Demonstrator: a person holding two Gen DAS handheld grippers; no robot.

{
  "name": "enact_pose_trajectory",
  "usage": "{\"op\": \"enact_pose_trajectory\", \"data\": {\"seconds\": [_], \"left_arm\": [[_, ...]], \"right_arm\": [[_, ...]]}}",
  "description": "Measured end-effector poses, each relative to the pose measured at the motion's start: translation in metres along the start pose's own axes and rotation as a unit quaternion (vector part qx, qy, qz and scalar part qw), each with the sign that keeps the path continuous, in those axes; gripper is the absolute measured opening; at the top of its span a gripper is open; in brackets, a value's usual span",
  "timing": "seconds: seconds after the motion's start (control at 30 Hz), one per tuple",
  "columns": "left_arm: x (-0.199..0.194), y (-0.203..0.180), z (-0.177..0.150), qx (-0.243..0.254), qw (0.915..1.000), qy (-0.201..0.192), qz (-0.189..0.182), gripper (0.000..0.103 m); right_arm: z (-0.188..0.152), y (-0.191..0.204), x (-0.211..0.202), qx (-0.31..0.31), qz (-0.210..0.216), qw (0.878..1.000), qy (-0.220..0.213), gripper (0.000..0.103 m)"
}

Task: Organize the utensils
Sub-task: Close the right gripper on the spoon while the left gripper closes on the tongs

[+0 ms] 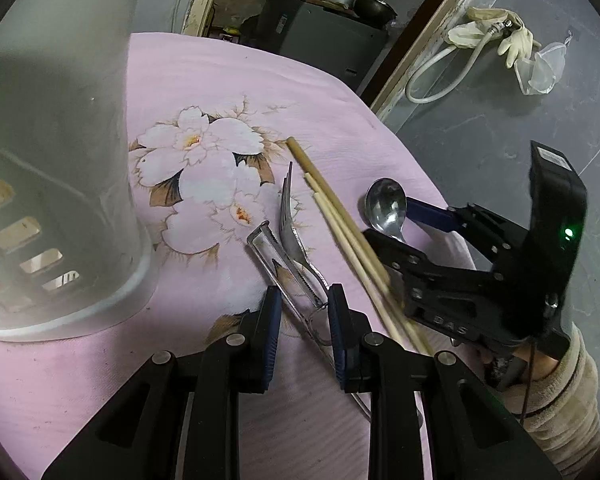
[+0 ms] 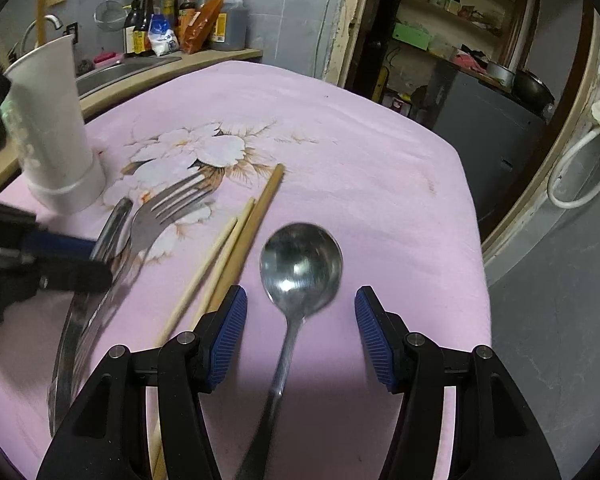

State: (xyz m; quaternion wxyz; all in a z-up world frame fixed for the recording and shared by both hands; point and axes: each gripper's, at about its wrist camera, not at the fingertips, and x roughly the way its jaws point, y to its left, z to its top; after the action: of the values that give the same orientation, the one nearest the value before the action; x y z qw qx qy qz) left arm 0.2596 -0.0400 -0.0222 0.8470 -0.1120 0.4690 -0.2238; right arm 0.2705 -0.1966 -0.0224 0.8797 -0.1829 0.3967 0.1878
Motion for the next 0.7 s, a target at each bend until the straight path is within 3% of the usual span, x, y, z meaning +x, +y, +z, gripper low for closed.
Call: {"op": "enact_pose_trajectory", "data": {"seconds": [0.13,0.27,0.47,0.7], "left_arm": [[-0.003,0.006,-0.002,-0.005,0.9999,-0.006,-0.011,0.020],[-0.008,0.007,-0.004,-0.005,0.9997,-0.015,-0.018,0.019],[-0.019,0.003,-0.009,0.006,0.9991,-0.032,-0.028,0.019],[-0.041,-0.008,-0.024,0.037,0.9954,-0.085,-0.025,0.018]], "right_arm": [[0.003,0.003,0.003,0.000,-0.008,1.000,0.001,0.052],[0.000,0.003,0.000,-0.002,-0.016,1.000,-0.005,0.038],[-0.001,0.007,-0.005,-0.008,-0.026,1.000,-0.015,0.037],[-0.011,0.009,-0.046,0.001,-0.028,0.994,-0.104,0.037]]}}
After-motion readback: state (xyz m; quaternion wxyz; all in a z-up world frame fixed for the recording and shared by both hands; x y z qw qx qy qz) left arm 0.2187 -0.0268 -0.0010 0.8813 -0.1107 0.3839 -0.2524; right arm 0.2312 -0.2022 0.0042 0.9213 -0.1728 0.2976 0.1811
